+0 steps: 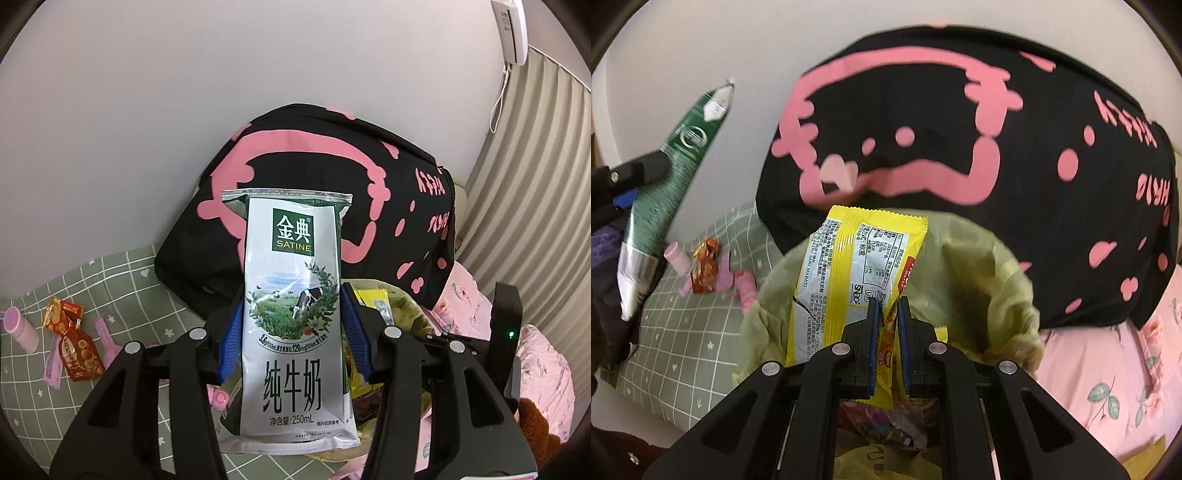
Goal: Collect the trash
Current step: 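Lift and carry the yellow packet and milk carton over the trash bag, then open the right tool to drop the yellow packet into the trash bag, then lower the milk carton into the trash bag and open the left tool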
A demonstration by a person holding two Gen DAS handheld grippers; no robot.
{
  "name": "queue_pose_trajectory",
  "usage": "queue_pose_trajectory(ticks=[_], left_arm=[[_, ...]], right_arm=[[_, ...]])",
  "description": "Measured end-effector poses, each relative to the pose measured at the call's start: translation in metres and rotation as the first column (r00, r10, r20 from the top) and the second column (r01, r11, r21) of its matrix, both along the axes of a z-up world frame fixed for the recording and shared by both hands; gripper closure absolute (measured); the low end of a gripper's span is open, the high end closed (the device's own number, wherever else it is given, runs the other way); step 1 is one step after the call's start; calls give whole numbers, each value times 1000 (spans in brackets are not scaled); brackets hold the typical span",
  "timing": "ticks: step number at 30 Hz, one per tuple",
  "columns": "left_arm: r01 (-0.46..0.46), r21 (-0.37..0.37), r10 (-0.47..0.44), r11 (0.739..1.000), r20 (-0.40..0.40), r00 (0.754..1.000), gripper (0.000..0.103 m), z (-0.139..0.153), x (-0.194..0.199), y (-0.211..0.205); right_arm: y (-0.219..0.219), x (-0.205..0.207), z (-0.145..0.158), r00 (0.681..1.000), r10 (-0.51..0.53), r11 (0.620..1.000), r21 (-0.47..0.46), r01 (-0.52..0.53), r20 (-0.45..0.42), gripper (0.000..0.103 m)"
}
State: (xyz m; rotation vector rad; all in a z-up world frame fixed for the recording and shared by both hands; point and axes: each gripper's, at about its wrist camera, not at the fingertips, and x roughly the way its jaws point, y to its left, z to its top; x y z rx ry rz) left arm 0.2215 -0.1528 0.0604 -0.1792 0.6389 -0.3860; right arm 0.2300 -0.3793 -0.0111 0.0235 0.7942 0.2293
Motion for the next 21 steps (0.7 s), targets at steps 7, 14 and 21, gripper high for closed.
queue_pose_trajectory(ticks=[7,14,21], left_arm=[[3,-31,-4,1000,-32,999,57,-9,3,-1],[51,-53,-53,997,-38,998,57,-19,5,-20],[85,-93,-92,992,-76,993,57,-34,15,-41]], right_arm=[[-5,-6,-4,1000,-11,1000,17,11,-13,92],[-15,-21,12,999,-21,999,30,19,44,65],[-43,-45,39,984,-113,993,37,109,135,60]])
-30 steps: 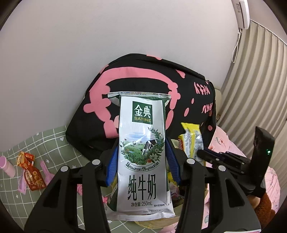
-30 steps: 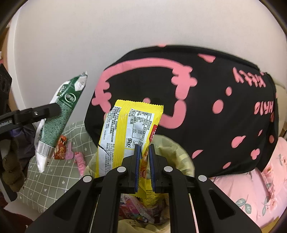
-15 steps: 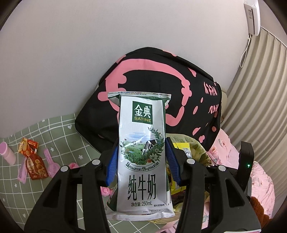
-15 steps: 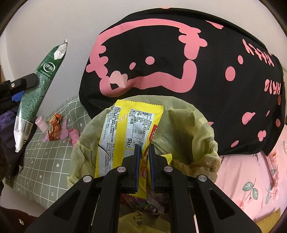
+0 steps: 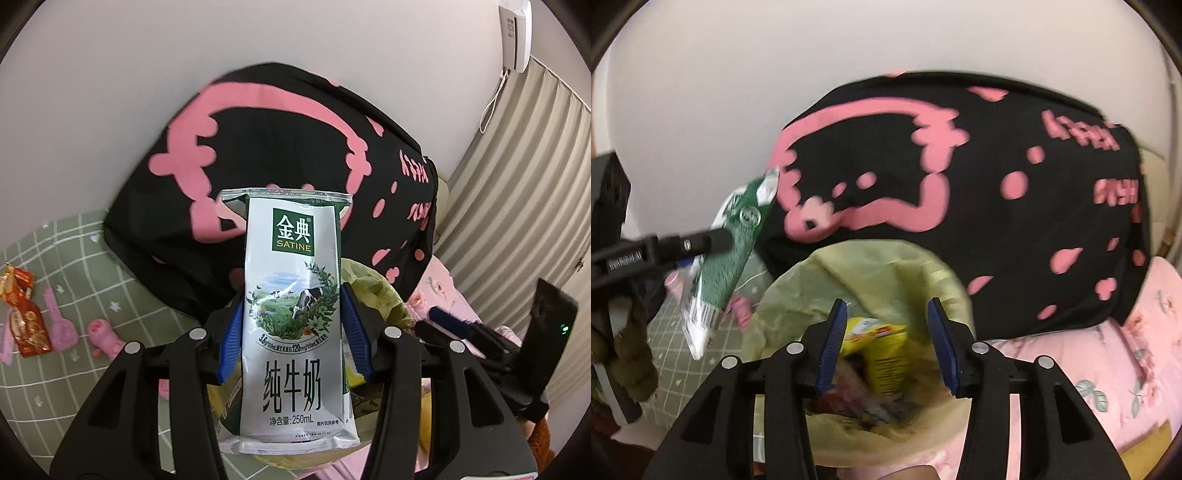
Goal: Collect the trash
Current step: 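Lower the milk carton into the trash bag and open the left tool, then move both tools back over the remaining trash on the table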
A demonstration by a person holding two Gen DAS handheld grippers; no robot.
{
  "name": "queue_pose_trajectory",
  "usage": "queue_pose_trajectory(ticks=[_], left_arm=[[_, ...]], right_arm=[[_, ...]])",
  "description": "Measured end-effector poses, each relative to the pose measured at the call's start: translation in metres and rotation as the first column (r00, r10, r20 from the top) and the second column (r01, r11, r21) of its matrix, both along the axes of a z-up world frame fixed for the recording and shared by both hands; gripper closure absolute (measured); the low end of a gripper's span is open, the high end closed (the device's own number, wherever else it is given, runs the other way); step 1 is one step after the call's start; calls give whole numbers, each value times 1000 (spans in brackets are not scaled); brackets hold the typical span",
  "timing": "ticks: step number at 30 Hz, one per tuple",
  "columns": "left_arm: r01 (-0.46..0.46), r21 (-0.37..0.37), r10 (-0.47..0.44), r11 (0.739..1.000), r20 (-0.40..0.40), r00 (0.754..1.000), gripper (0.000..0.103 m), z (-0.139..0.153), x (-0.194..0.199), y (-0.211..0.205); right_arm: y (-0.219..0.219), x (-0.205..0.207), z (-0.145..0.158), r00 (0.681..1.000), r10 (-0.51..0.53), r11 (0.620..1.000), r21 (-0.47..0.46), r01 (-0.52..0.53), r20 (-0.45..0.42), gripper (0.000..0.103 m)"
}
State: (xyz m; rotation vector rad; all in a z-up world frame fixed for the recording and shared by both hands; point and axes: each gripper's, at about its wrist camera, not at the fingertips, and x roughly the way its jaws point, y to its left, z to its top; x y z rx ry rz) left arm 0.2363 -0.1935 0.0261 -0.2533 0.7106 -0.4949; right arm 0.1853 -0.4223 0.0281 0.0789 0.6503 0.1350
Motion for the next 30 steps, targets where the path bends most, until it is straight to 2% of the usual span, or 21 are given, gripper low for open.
queue_pose_trajectory(ticks=[5,7,9,13,21,23,26,28,30], left_arm=[[66,39,-65,997,-18,998,57,-17,4,-32],[89,32,-88,996,-42,995,57,-26,8,-42],[96,8,-96,995,-26,995,57,-24,16,-51],[94,62,-96,994,30,995,57,-19,29,-69],[169,138,-145,976,-169,975,58,-75,33,-91],[179,131,-152,975,-192,970,58,-78,35,-91],[194,121,-172,973,-170,970,57,-71,31,-87],[185,90,-170,979,-150,974,49,-63,27,-79],[166,55,-158,985,-134,978,49,-53,22,-63]], right_arm=[[-25,-8,7,997,-79,997,29,78,9,60],[-30,-12,6,995,-97,995,26,97,5,60],[-34,-13,5,994,-108,994,17,108,3,60],[-40,-16,1,990,-138,990,23,138,-8,60],[-49,-23,5,983,-180,983,45,179,23,60],[-51,-21,5,982,-186,981,52,185,24,60],[-50,-18,6,983,-185,981,65,183,20,60],[-46,-16,7,984,-176,982,68,175,19,60],[-38,-13,7,988,-156,986,67,154,20,60]])
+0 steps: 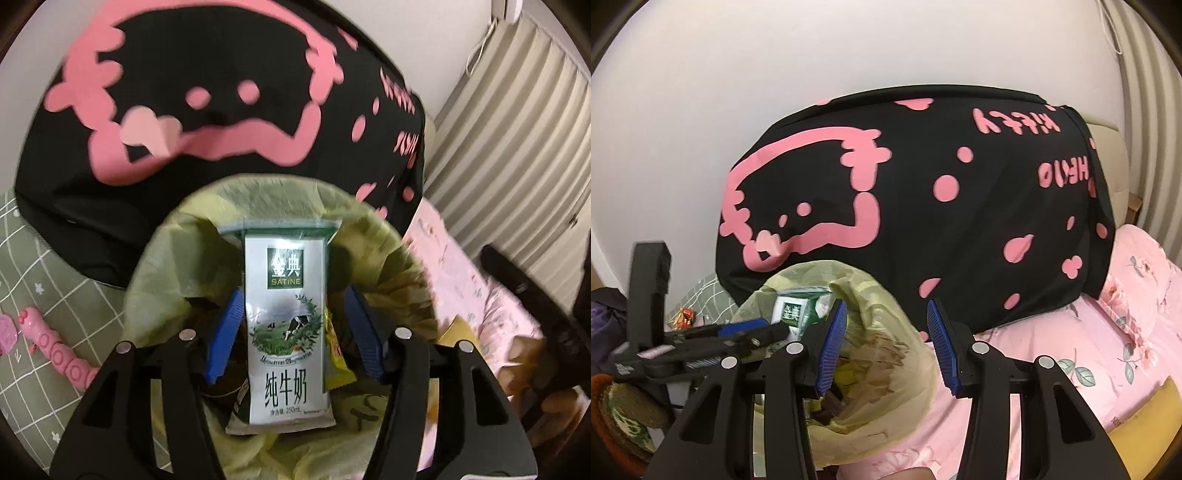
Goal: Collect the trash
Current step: 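Move both tools back over the remaining trash on the table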
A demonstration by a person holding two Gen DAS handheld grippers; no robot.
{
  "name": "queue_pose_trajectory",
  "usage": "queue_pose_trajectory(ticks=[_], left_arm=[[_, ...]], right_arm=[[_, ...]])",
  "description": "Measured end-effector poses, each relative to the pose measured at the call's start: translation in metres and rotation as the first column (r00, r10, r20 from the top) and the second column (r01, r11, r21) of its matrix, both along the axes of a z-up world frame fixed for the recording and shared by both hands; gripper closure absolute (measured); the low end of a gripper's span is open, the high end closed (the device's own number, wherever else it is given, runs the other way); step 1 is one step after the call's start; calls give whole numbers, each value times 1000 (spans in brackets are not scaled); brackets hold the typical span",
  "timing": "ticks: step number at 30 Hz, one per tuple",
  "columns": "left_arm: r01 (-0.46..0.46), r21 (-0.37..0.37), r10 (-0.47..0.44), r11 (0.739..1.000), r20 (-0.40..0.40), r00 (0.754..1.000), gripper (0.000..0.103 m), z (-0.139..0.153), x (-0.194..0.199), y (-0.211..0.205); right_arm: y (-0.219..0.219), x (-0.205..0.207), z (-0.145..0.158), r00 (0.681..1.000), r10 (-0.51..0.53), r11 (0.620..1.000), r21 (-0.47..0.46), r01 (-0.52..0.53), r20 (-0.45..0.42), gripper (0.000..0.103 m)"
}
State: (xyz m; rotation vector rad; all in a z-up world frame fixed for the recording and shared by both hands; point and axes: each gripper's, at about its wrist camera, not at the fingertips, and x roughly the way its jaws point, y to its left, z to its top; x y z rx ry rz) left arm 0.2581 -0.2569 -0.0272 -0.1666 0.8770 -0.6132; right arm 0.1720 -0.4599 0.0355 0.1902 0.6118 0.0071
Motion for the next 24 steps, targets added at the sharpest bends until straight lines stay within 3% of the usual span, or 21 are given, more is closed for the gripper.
queue_pose_trajectory(ticks=[6,8,10,16,19,22,24], left_arm=[[-108,-27,109,994,31,994,49,18,-11,52],[-180,-37,182,983,56,982,49,23,-18,82],[-240,-34,242,970,80,967,49,25,-25,112],[-451,26,448,892,83,890,49,6,-30,211],[-520,76,512,851,100,853,49,-14,-34,263],[-580,111,578,807,57,814,49,-39,-35,315],[-612,119,613,782,29,789,49,-51,-37,345]], right_arm=[[31,12,3,997,72,997,26,-73,25,60],[46,17,5,993,112,992,48,-114,40,52],[63,21,7,985,161,985,49,-164,55,51],[126,34,6,954,290,955,46,-294,80,50],[159,39,1,930,364,931,21,-365,42,50],[189,40,-6,919,394,919,-34,-394,8,50],[205,45,-14,916,399,917,-16,-399,-31,50]])
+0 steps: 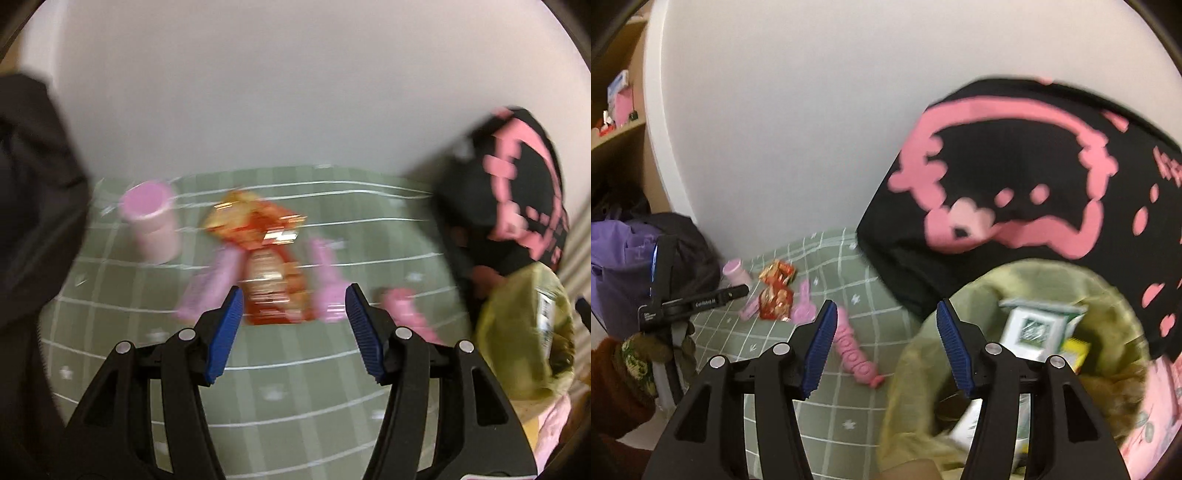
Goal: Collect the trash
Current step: 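Move both tools back over the remaining trash on the table, then grasp the red-gold snack packet with the right tool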
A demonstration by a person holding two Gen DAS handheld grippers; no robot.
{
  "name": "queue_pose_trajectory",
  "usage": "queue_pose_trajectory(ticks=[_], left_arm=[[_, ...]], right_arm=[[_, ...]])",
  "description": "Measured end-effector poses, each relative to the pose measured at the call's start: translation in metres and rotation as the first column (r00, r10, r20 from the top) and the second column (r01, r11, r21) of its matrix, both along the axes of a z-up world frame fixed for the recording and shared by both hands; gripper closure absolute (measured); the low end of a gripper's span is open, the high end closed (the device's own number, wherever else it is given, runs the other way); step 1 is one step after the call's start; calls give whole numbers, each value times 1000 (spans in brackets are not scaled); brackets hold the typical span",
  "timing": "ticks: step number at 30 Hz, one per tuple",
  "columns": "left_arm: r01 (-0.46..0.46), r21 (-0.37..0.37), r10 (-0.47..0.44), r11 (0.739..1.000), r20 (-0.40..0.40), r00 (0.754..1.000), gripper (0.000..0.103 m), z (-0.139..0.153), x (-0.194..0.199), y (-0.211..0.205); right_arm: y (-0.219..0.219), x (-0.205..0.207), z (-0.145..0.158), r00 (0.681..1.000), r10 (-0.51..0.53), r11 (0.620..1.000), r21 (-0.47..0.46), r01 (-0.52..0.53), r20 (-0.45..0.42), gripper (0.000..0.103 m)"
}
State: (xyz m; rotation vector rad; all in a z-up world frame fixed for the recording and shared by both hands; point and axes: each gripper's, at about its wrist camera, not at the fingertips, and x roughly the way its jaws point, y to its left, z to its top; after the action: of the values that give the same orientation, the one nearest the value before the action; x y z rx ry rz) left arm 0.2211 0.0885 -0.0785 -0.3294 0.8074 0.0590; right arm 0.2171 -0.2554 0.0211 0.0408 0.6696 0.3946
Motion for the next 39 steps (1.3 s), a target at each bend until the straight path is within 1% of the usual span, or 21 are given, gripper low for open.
queue_pose_trajectory(ticks=[3,6,8,10,11,13,14,17,18,20,23,24,25,26,27,28,29,30,34,36,39], left_arm=[[-20,19,21,1000,-34,999,49,-13,4,26],[8,39,-5,999,-60,998,49,-23,13,39],[42,43,-39,998,-63,997,49,-25,19,41],[86,18,-85,996,-56,995,49,-24,30,44],[94,3,-94,996,-51,994,49,-24,34,45],[97,-51,-99,994,-46,994,49,-25,48,49],[86,-82,-90,993,-46,995,49,-27,56,53],[40,-131,-48,991,-54,997,49,-33,77,54],[25,-132,-34,991,-61,998,49,-35,83,53],[-16,-106,6,994,-94,996,49,-42,98,48],[-52,-104,40,993,-115,993,49,-49,112,45],[-70,-104,58,992,-119,991,50,-51,116,44],[-89,-109,77,990,-109,991,60,-51,117,45],[-102,-115,92,988,-94,991,65,-49,116,45],[-97,-119,87,988,-85,993,75,-48,115,45],[-84,-121,75,989,-77,994,93,-46,113,44],[-73,-113,64,991,-77,995,97,-43,112,43],[-61,-111,53,992,-74,996,98,-39,106,43],[-27,-168,21,985,-38,999,99,-17,69,51],[-8,-176,3,984,-28,1000,99,-7,50,54],[12,-190,-20,982,-39,999,99,1,18,60]], right_arm=[[17,5,-12,999,-23,1000,-7,23,-26,50],[40,12,-26,998,10,1000,2,-10,-68,50],[59,14,-33,997,23,1000,-20,-25,-73,50],[75,16,-39,997,28,999,-39,-31,-79,50],[79,16,-41,996,26,998,-46,-30,-81,50],[89,17,-47,995,20,998,-64,-26,-93,50],[94,19,-52,994,17,997,-74,-25,-106,50],[101,22,-63,990,-3,995,-95,-10,-142,50],[101,23,-67,988,-12,995,-102,-3,-153,50],[101,25,-72,986,-25,993,-117,5,-167,50],[101,26,-79,982,-33,991,-131,9,-185,50],[101,26,-81,982,-36,990,-140,10,-186,50],[101,25,-83,982,-42,988,-155,13,-185,50],[100,25,-84,982,-46,986,-164,16,-184,50],[99,25,-85,981,-52,985,-171,19,-186,50],[99,25,-87,980,-52,985,-169,20,-190,50],[99,26,-88,979,-49,987,-163,17,-196,50],[99,28,-90,979,-45,987,-163,13,-199,50],[109,37,-95,978,-15,989,-146,-15,-206,50],[117,41,-98,978,10,989,-139,-39,-206,50],[136,48,-102,977,57,988,-128,-85,-208,50]])
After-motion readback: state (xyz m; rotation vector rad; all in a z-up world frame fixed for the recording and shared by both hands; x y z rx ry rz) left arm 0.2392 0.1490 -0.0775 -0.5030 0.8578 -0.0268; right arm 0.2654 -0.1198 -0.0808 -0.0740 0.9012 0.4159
